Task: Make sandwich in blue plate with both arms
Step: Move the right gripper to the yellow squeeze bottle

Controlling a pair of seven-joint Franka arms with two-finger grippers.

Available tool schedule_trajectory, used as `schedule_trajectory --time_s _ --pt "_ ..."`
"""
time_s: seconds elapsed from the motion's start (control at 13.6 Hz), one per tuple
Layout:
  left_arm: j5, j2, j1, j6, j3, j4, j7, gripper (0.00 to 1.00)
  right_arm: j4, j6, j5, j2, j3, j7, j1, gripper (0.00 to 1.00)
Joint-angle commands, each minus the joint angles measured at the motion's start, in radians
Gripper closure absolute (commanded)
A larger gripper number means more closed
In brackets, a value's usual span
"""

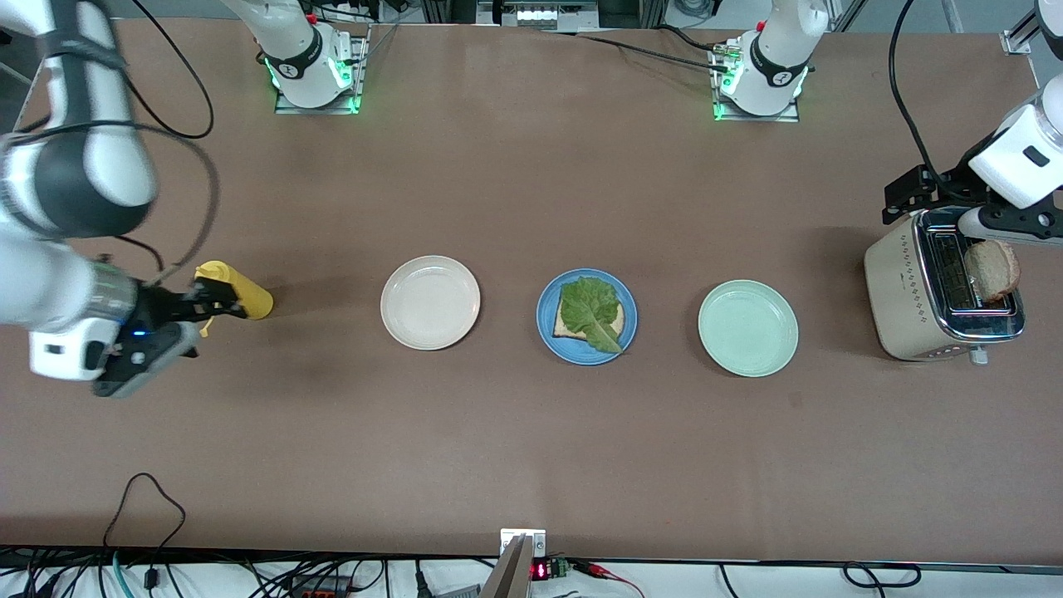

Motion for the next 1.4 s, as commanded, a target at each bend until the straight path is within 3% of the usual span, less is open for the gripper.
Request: schedule_trajectory --time_s 0.0,0.52,0.88,1.33 --pt "-0.001 -0.01 0.002 -0.009 -0.006 -0.004 0.004 0.0 -0.108 -0.001 0.149 -0.05 0.024 -0.302 -0.142 0.0" --pt "-0.001 -0.012 -0.006 -0.022 -0.014 -0.004 -0.006 0.0 -0.312 -0.099 0.588 -0.039 0.022 -1.011 -0.453 0.0" --pt "-0.001 -0.012 -0.006 -0.029 -0.014 -0.004 -0.006 0.0 -0.323 -0.24 0.737 0.114 0.022 -1.392 -0.575 0.0" --pt "-0.001 -0.012 -0.005 -0.037 -0.013 -0.003 -0.006 0.0 -0.297 -0.301 0.814 0.323 0.021 -1.719 -0.604 0.0"
